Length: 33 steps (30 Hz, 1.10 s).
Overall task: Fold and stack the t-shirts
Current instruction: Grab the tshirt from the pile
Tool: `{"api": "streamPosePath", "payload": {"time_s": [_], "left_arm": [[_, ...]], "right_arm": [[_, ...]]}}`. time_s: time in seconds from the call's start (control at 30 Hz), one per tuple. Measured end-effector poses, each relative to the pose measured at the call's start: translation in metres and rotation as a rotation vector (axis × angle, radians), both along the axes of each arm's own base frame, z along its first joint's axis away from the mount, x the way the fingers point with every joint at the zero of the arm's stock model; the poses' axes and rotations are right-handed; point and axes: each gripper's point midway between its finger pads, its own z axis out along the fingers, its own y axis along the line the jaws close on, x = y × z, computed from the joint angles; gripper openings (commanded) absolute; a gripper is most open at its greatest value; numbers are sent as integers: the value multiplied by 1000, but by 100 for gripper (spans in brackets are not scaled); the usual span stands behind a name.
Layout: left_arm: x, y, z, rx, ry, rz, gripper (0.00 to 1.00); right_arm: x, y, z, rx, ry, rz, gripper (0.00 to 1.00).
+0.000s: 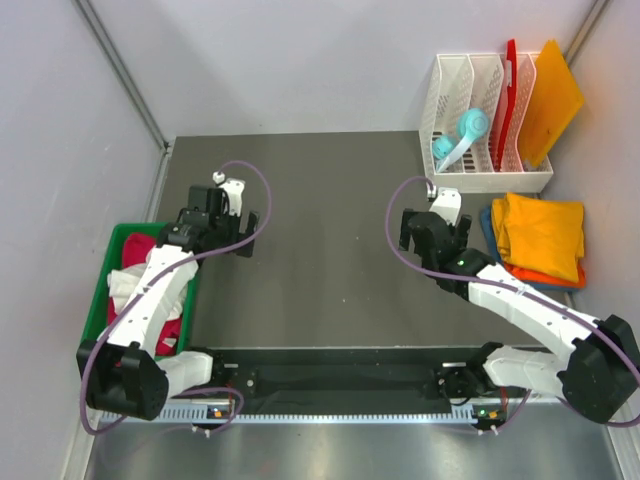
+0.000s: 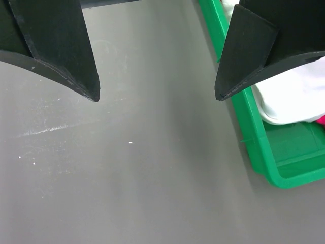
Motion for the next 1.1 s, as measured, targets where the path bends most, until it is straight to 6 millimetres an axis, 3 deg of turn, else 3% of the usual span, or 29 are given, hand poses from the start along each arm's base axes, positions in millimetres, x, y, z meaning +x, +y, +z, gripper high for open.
{"api": "streamPosePath", "payload": {"time_s": [0.4, 0.5, 0.67, 0.77, 0.93, 1.1], "left_arm": [[3, 27, 2, 23, -9, 112, 99], [6, 52, 8, 30, -25, 197, 99], [7, 129, 32, 70, -87, 454, 98], [0, 165, 34, 95, -88, 573, 88], [-13, 205, 6, 102, 14, 704, 76], [-14, 205, -1, 77, 39, 706, 52]], "right_arm": [[1, 11, -7, -17, 25, 30, 100], [1, 16, -6, -20, 29, 41, 100], [2, 23, -3, -15, 23, 55, 100], [2, 24, -3, -15, 24, 59, 99], [2, 26, -5, -14, 30, 67, 100], [1, 28, -8, -15, 38, 73, 99]]}}
